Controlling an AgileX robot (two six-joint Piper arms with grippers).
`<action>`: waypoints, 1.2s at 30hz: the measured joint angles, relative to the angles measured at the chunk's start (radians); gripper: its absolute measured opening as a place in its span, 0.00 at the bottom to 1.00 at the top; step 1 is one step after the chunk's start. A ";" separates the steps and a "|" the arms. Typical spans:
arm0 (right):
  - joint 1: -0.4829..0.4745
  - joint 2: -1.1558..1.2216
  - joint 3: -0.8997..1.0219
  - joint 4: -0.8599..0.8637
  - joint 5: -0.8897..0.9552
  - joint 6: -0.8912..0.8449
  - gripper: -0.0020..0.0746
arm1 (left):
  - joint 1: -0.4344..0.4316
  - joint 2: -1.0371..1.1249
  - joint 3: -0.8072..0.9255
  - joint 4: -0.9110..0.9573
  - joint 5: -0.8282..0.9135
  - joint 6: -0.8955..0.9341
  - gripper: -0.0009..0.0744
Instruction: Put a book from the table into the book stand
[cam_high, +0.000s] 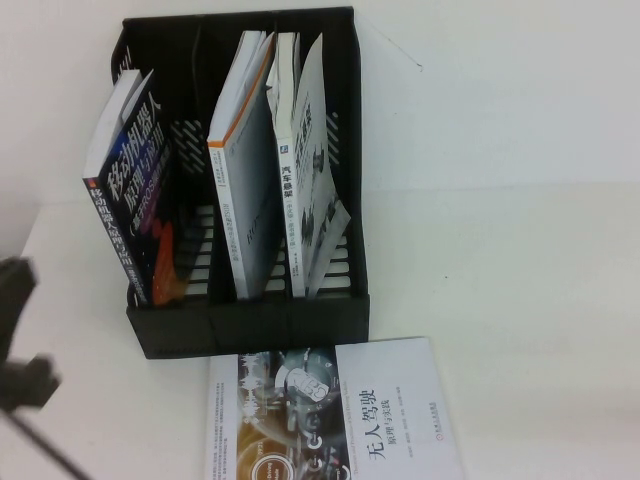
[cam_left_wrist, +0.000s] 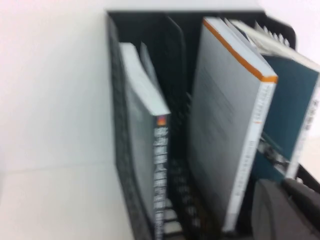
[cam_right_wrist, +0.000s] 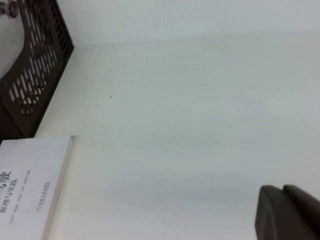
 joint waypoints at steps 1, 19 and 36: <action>0.000 0.000 0.000 0.000 0.000 0.000 0.03 | 0.020 -0.038 0.029 0.002 -0.022 0.000 0.01; 0.000 0.000 0.000 0.000 0.000 0.000 0.03 | 0.380 -0.636 0.475 0.004 0.111 -0.088 0.01; 0.000 0.000 0.000 0.000 0.000 0.007 0.03 | 0.365 -0.637 0.472 0.004 0.315 -0.078 0.01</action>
